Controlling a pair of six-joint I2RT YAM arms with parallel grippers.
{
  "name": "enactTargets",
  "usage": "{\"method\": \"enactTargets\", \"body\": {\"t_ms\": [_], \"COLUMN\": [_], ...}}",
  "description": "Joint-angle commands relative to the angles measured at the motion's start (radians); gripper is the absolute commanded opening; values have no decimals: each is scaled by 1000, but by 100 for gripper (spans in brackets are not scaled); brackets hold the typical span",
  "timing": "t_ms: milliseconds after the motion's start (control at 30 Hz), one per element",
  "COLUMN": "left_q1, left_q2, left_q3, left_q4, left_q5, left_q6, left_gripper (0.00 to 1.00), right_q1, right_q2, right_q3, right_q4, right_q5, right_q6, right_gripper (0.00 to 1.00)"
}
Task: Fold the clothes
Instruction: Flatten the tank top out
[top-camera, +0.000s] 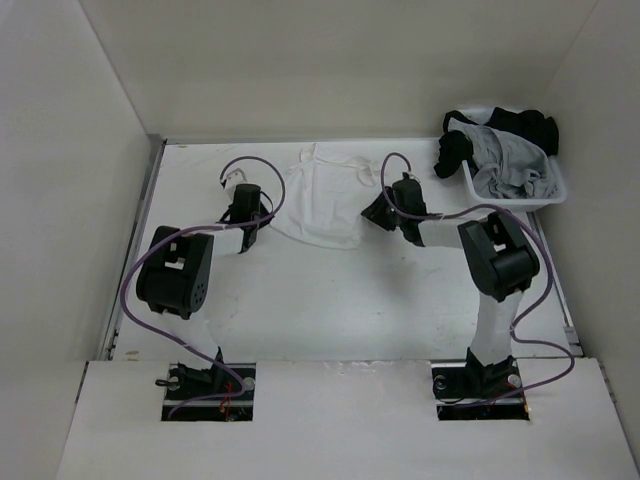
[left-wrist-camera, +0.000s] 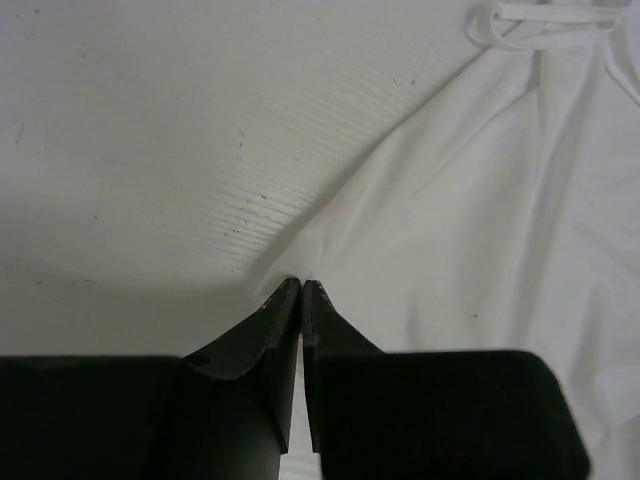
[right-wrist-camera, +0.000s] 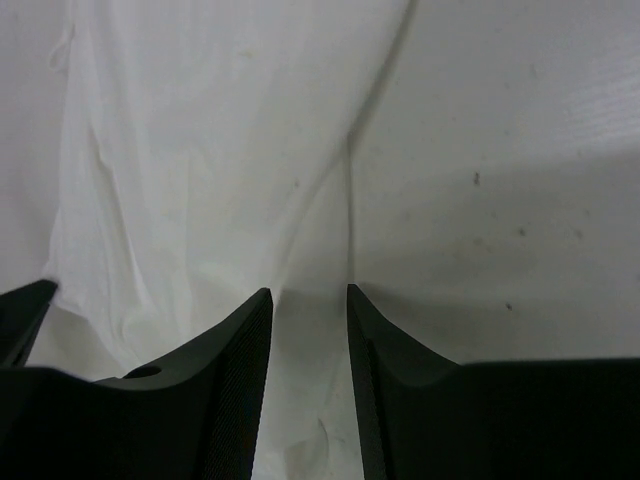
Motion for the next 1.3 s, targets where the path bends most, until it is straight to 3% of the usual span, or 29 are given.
{"method": "enactTargets", "body": {"t_ms": [0,133,333,467,600,700,800,1033,1167,1267], "left_q1": [-9,-13,-16,-11,1,3,3,4,7,7], "left_q2": [-72,-110,-310,-490,-601,-605,-578,-546,-556,-569], "left_q3": [-25,-60,-158,-232,-292,-324,-353,-385,-404,-416], "left_q4": [57,65,53,9,-45,-51,-50,-51,-51,-51], "left_q5": [3,9,-1,-9,-1,8,31,58,72,77], "left_q6": [-33,-50,-87,-100,-97,-96,-102,-103,-114,-120], "left_gripper": [4,4,2,2,2,2,2,3,3,3], "right_q1": [-5,-10,30,128,203,188,138,20,7,33], "right_q2": [49,60,-328,-653,-839,-821,-680,-260,-284,-402], "right_q3": [102,139,-134,-258,-352,-395,-380,-124,-105,-221], "right_q4": [37,6,-4,-216,-353,-333,-263,-114,-100,-106], "right_q5": [-15,-15,29,45,75,81,68,9,25,43], "right_q6": [56,67,-56,-140,-148,-137,-142,-137,-127,-147], "right_gripper": [36,2,0,0,1,1,1,6,29,34]}}
